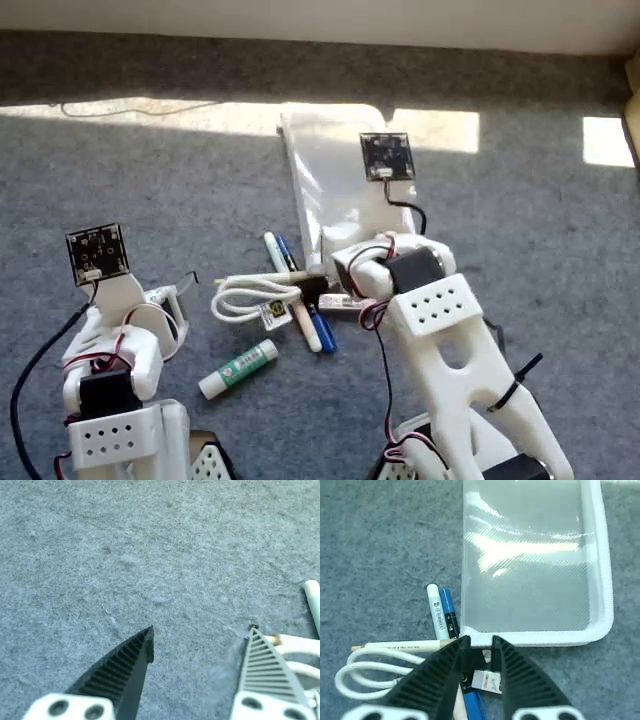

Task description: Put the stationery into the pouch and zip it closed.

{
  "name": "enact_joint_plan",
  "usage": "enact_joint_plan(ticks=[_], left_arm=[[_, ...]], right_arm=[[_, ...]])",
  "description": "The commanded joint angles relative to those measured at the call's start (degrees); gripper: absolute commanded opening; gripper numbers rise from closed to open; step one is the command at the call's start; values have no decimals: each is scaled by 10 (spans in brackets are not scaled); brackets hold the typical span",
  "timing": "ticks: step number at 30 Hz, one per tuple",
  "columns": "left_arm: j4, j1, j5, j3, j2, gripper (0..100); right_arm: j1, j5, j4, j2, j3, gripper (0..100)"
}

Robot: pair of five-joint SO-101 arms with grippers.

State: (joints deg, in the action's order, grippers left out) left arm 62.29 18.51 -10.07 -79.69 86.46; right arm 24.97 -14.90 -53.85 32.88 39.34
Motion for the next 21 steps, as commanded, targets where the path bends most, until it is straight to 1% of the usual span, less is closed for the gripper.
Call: enact_joint_plan(ticks=[1, 5, 10, 13, 21], left_arm=[[-7, 6, -5, 7, 7, 274], [-7, 6, -5, 7, 7, 274], [-7, 6, -5, 7, 7, 274], [-7, 6, -5, 7, 7, 274], [-7, 6, -5, 7, 7, 274]], right_arm=[[27, -25, -49, 6, -53, 136], [73, -58, -56, 7, -53, 136], [122, -131, -56, 6, -53, 136], [133, -160, -56, 5, -53, 136], [139, -188, -56, 4, -55, 137]])
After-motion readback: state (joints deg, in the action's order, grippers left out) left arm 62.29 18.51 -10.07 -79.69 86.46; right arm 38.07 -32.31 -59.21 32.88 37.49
